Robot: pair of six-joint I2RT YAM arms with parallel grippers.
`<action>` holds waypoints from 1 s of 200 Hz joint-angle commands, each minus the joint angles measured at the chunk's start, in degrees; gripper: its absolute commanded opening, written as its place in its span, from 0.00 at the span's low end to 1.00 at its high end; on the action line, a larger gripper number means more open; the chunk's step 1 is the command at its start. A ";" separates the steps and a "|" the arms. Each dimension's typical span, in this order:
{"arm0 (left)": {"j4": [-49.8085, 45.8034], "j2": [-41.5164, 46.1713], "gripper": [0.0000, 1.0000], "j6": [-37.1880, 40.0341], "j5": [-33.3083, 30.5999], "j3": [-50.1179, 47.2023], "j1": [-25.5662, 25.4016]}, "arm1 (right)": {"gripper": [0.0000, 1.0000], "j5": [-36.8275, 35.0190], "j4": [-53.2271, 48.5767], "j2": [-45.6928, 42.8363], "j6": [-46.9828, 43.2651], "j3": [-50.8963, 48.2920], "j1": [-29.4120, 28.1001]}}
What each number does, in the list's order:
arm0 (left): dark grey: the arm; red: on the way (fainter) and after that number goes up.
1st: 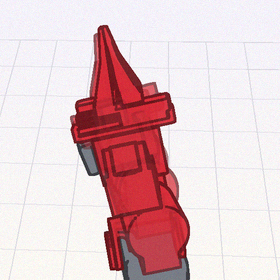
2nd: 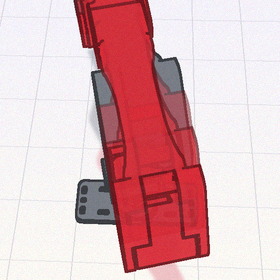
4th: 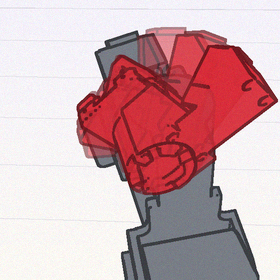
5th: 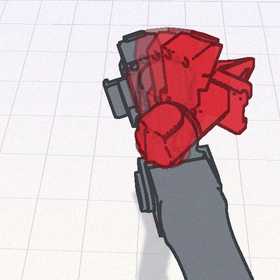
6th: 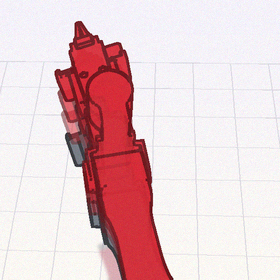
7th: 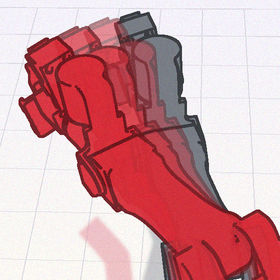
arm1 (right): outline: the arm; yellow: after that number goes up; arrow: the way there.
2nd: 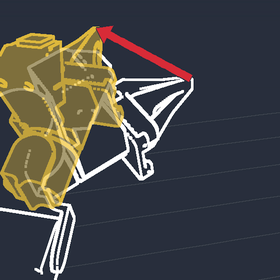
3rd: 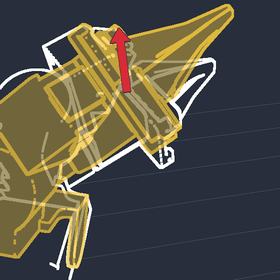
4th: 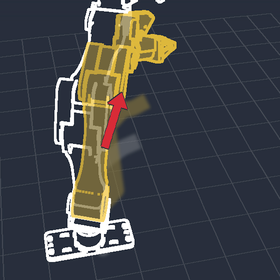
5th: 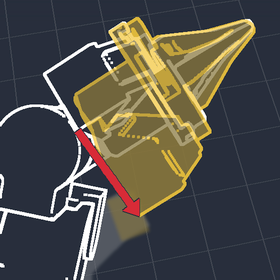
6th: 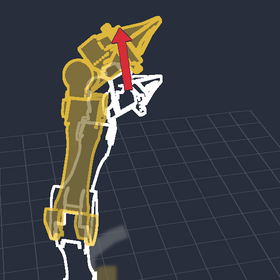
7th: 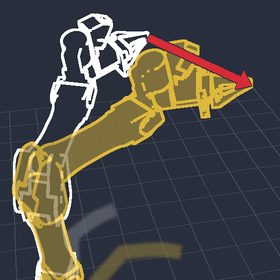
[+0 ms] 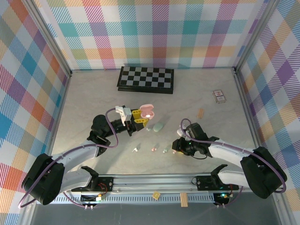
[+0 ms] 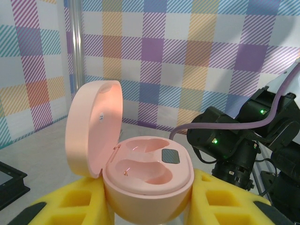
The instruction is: Insert wireless bluetooth earbuds into charging case
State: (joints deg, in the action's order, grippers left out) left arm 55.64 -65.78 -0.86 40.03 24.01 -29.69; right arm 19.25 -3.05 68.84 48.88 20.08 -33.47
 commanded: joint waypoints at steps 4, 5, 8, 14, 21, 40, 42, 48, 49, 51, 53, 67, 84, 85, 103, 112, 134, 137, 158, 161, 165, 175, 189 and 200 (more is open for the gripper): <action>1.42 1.15 0.29 0.08 1.85 -0.28 0.68 | 0.37 2.14 4.31 0.59 0.64 -1.27 -0.79; 1.41 1.16 0.29 0.12 1.87 -0.28 0.68 | 0.37 2.17 4.38 0.59 0.66 -1.27 -0.75; 1.26 1.19 0.29 0.15 1.88 -0.28 0.69 | 0.36 2.32 4.59 0.66 0.68 -1.31 -0.72; 1.14 1.30 0.29 0.20 1.98 -0.28 0.69 | 0.35 2.45 4.84 0.68 0.71 -1.35 -0.80; 1.10 1.30 0.29 0.17 2.05 -0.28 0.69 | 0.35 2.46 4.87 0.65 0.77 -1.35 -0.80; 0.93 1.51 0.29 0.21 2.00 -0.31 0.69 | 0.34 2.54 4.91 0.68 0.58 -1.33 -0.79; 0.89 1.57 0.29 0.19 2.01 -0.35 0.69 | 0.34 2.55 4.94 0.75 0.57 -1.35 -0.78; 0.92 1.70 0.29 0.16 1.95 -0.37 0.69 | 0.33 2.63 5.01 0.84 0.61 -1.31 -0.83; 0.90 1.70 0.29 0.16 1.92 -0.37 0.69 | 0.33 2.63 5.04 0.85 0.61 -1.33 -0.77; 0.88 1.66 0.29 0.16 1.94 -0.37 0.69 | 0.32 2.70 5.09 0.86 0.56 -1.28 -0.77; 0.88 1.67 0.29 0.16 1.97 -0.37 0.69 | 0.32 2.77 5.14 0.92 0.59 -1.27 -0.75; 0.78 1.76 0.29 0.30 2.02 -0.37 0.69 | 0.30 3.08 5.41 1.14 0.60 -1.35 -0.87; 0.70 1.82 0.29 0.26 2.16 -0.28 0.69 | 0.30 2.95 5.27 1.37 0.27 -1.22 -0.76; 0.70 1.81 0.29 0.25 2.16 -0.28 0.69 | 0.30 2.93 5.22 1.42 0.26 -1.20 -0.78; 0.61 1.88 0.29 0.31 2.18 -0.28 0.69 | 0.30 3.07 5.48 2.15 -0.02 -0.83 -0.78; 0.52 1.91 0.29 0.35 2.20 -0.28 0.69 | 0.30 3.40 5.74 2.64 -0.19 -0.58 -0.80; 0.35 2.10 0.29 0.30 2.24 -0.28 0.69 | 0.30 3.91 5.69 3.99 -0.80 0.18 -0.88; 0.35 2.06 0.29 0.33 2.24 -0.27 0.69 | 0.30 3.91 5.62 4.14 -0.93 0.22 -0.97; 0.26 2.28 0.29 0.39 2.24 -0.36 0.69 | 0.30 3.96 5.56 5.41 -1.29 0.62 -0.97; 0.18 2.33 0.29 0.30 2.24 -0.37 0.69 | 0.30 3.94 5.57 5.54 -1.37 0.66 -0.98; 0.13 2.39 0.29 0.40 2.17 -0.32 0.69 | 0.29 3.88 5.60 5.74 -1.40 0.67 -1.02; 0.00 2.54 0.29 0.39 2.16 -0.36 0.69 | 0.27 3.79 5.55 6.24 -1.33 0.71 -1.06; -0.33 2.67 0.29 0.55 2.02 -0.37 0.69 | 0.25 3.74 5.75 6.70 -1.42 0.92 -1.17; -0.57 2.83 0.29 0.64 2.01 -0.37 0.69 | 0.24 3.74 5.60 6.86 -1.55 1.15 -1.31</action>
State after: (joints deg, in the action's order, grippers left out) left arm 54.11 -64.36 -0.84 41.01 24.01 -29.47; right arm 22.13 0.78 73.23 48.62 20.29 -33.65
